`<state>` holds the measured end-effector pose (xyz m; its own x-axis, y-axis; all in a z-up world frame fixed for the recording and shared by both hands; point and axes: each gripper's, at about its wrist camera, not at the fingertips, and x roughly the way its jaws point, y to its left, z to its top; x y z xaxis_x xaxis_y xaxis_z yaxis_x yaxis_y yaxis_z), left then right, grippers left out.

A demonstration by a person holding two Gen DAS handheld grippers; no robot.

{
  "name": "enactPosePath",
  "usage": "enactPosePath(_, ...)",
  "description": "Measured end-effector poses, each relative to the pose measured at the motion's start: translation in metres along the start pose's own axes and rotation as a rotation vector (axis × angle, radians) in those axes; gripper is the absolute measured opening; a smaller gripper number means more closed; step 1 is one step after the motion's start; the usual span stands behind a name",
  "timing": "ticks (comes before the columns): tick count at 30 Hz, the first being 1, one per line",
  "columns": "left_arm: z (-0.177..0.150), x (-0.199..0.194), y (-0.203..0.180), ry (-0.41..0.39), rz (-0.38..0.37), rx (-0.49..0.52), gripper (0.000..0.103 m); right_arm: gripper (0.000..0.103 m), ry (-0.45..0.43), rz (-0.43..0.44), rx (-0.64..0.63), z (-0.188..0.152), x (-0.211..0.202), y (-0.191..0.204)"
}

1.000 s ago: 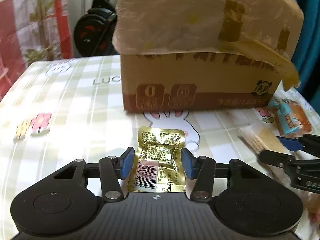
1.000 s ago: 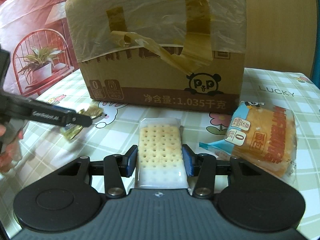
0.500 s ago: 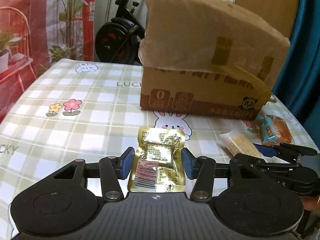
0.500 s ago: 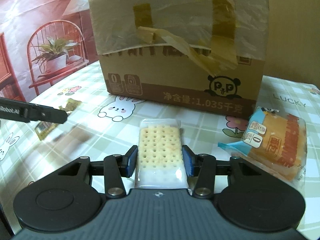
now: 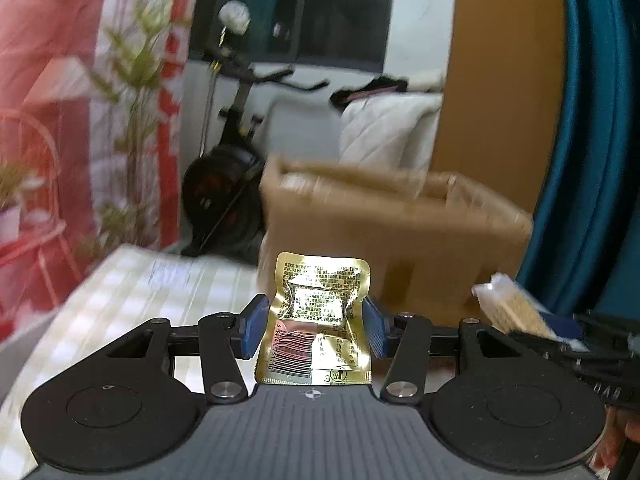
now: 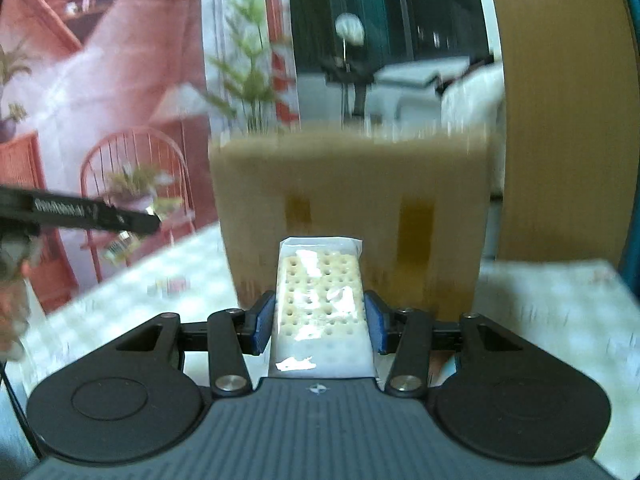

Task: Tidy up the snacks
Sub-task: 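Carry the gold foil and cracker packets into the lined bin and release both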

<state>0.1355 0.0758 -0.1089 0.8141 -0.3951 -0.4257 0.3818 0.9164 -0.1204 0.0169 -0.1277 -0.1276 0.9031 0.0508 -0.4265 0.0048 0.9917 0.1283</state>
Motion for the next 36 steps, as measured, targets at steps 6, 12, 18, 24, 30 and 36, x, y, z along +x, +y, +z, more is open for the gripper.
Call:
enactPosePath(6, 0.055, 0.024, -0.014, -0.080, -0.053, 0.012, 0.054, 0.049, -0.100, -0.001, -0.010, 0.072, 0.010, -0.014)
enactPosePath(12, 0.094, 0.083, -0.017, -0.053, -0.058, 0.018, 0.054, 0.049, -0.078, -0.061, 0.005, 0.122, 0.057, -0.044)
enactPosePath(18, 0.108, 0.148, -0.018, 0.037, -0.025, 0.040, 0.058, 0.048, 0.036, -0.087, 0.012, 0.139, 0.130, -0.043)
enactPosePath(24, 0.108, 0.165, -0.014, 0.067, -0.015, 0.042, 0.067, 0.061, 0.090, -0.070, 0.050, 0.130, 0.159, -0.043)
enactPosePath(30, 0.099, 0.133, 0.001, 0.059, -0.002, 0.006, 0.067, 0.065, 0.057, -0.040, 0.022, 0.128, 0.124, -0.044)
enactPosePath(36, 0.085, 0.094, 0.000, 0.041, -0.019, 0.011, 0.067, 0.065, 0.015, -0.067, 0.040, 0.122, 0.070, -0.059)
